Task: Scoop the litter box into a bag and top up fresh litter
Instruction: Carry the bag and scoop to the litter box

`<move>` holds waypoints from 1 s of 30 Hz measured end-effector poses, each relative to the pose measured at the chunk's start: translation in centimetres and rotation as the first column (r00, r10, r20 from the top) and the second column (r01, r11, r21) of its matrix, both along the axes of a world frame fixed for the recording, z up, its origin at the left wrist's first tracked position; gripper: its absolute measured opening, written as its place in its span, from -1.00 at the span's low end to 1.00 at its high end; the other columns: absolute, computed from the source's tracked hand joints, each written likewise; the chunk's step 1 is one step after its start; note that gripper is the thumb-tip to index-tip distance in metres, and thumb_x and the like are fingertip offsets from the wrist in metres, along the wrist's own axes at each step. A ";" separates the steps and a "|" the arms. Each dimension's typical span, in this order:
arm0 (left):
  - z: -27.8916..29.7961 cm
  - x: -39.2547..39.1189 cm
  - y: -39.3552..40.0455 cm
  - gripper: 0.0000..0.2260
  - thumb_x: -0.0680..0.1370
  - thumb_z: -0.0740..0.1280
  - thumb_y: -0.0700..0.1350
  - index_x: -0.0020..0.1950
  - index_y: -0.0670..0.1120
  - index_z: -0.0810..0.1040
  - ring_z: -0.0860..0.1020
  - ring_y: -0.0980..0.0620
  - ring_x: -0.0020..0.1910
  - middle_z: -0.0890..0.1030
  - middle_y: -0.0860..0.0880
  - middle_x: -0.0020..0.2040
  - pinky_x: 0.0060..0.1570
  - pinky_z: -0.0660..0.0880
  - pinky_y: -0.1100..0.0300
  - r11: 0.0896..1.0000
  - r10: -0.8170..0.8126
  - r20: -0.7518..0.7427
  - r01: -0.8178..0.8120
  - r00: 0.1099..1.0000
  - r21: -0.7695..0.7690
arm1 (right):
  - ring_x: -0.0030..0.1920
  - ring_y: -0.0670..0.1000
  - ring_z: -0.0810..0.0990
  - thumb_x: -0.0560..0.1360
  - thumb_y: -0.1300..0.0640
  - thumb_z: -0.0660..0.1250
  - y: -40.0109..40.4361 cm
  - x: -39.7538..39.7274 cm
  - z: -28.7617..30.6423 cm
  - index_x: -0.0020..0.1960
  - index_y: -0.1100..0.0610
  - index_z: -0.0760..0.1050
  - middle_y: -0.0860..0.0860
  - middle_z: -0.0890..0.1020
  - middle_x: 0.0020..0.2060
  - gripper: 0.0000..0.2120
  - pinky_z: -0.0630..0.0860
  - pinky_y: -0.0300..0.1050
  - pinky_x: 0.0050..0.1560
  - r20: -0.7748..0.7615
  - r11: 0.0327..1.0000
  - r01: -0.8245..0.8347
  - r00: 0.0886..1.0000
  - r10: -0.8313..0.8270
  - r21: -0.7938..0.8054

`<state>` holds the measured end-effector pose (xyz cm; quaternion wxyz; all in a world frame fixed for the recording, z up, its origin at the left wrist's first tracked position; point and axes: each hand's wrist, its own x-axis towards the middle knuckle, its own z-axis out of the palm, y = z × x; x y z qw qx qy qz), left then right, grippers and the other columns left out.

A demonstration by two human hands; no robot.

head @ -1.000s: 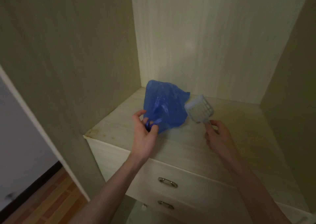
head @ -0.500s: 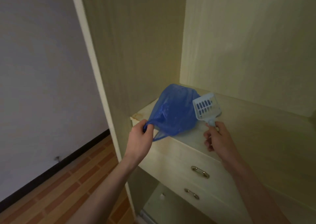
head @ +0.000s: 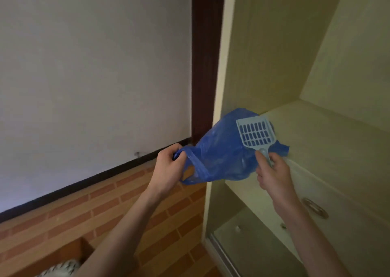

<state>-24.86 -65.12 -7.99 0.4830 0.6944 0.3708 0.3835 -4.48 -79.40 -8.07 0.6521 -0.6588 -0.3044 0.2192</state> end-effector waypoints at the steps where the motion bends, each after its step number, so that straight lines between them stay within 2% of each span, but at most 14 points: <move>1: -0.1 -1.4 -0.1 -0.77 0.65 0.25 -0.21 -0.13 -0.34 0.45 0.39 0.05 -0.44 0.39 -0.02 -0.40 -0.46 0.38 0.21 1.000 0.006 0.009 -0.006 1.000 -0.012 | -0.54 -0.16 0.24 0.67 0.06 0.26 0.4 -1.1 -0.3 -0.13 0.09 0.40 -0.14 0.32 -0.52 -0.78 0.22 -0.30 -0.55 -0.004 1.000 -0.025 1.000 0.025 -0.011; 4: -0.7 -5.2 -0.1 -0.76 0.66 0.25 -0.21 -0.10 -0.37 0.44 0.40 0.05 -0.48 0.39 -0.04 -0.40 -0.46 0.43 0.17 0.999 0.029 0.033 -0.028 0.999 -0.035 | -0.55 -0.16 0.24 0.68 0.03 0.25 1.9 -4.0 -1.4 -0.12 0.07 0.42 -0.16 0.31 -0.55 -0.78 0.22 -0.30 -0.57 -0.003 0.995 -0.084 0.996 0.084 -0.059; 7: -1.1 -8.6 -0.2 -0.80 0.64 0.26 -0.23 -0.15 -0.31 0.46 0.41 0.06 -0.50 0.40 0.04 -0.43 -0.41 0.48 0.12 0.997 0.055 0.063 -0.052 0.997 -0.052 | -0.57 -0.15 0.24 0.67 0.01 0.26 3.1 -6.4 -2.1 -0.02 0.11 0.49 -0.15 0.31 -0.56 -0.81 0.21 -0.28 -0.58 -0.014 0.987 -0.137 0.991 0.136 -0.079; 10: -1.3 -11.4 0.1 -0.81 0.63 0.26 -0.25 -0.13 -0.34 0.45 0.43 0.05 -0.51 0.41 0.05 -0.46 -0.38 0.51 0.07 0.992 0.103 0.064 -0.098 0.993 -0.074 | -0.56 -0.12 0.21 0.66 0.02 0.28 4.2 -8.7 -2.3 -0.06 0.12 0.49 -0.13 0.30 -0.55 -0.81 0.16 -0.25 -0.59 -0.030 0.979 -0.188 0.982 0.187 -0.080; 14: -1.7 -14.1 0.8 -0.79 0.64 0.26 -0.24 -0.20 -0.18 0.41 0.34 0.09 -0.51 0.35 0.06 -0.47 -0.44 0.43 0.21 0.981 0.125 0.067 -0.113 0.990 -0.155 | -0.53 -0.10 0.23 0.65 0.02 0.30 5.6 -10.9 -2.5 -0.07 0.11 0.49 -0.11 0.31 -0.51 -0.81 0.17 -0.24 -0.56 -0.053 0.964 -0.247 0.968 0.243 -0.096; 19: -3.7 -17.4 2.5 -0.77 0.63 0.33 -0.16 -0.23 -0.05 0.47 0.35 0.06 -0.41 0.38 0.04 -0.40 -0.37 0.40 0.23 0.948 0.131 0.077 -0.102 0.988 -0.302 | -0.49 -0.12 0.31 0.65 0.03 0.30 7.8 -13.1 -3.4 0.06 0.10 0.56 -0.07 0.39 -0.44 -0.85 0.23 -0.28 -0.53 -0.068 0.932 -0.334 0.943 0.327 -0.144; 22: -4.7 -18.6 3.8 -0.78 0.62 0.39 -0.11 -0.22 -0.06 0.49 0.37 0.06 -0.37 0.40 0.00 -0.36 -0.21 0.48 0.17 0.930 0.165 0.109 -0.118 0.980 -0.348 | -0.47 -0.12 0.35 0.66 0.03 0.28 10.0 -14.2 -4.2 0.07 0.10 0.55 -0.05 0.41 -0.41 -0.85 0.27 -0.30 -0.51 -0.078 0.904 -0.396 0.918 0.388 -0.162; 26: -5.7 -19.6 6.1 -0.74 0.58 0.46 0.03 -0.16 -0.11 0.54 0.44 0.02 -0.37 0.44 -0.08 -0.34 -0.19 0.47 0.09 0.907 0.279 0.086 -0.233 0.956 -0.352 | -0.44 -0.10 0.42 0.67 0.00 0.23 13.4 -15.1 -5.2 0.07 0.07 0.51 0.00 0.48 -0.36 -0.84 0.35 -0.26 -0.46 -0.048 0.854 -0.461 0.884 0.464 -0.239; 30: -6.2 -19.8 9.1 -0.75 0.61 0.43 -0.02 -0.12 -0.18 0.56 0.43 0.04 -0.41 0.44 -0.08 -0.36 -0.33 0.44 0.15 0.856 0.459 0.057 -0.425 0.886 -0.293 | -0.43 -0.12 0.42 0.68 0.00 0.21 17.6 -15.8 -5.8 0.12 0.03 0.50 -0.01 0.48 -0.33 -0.85 0.36 -0.31 -0.47 -0.064 0.819 -0.519 0.851 0.521 -0.243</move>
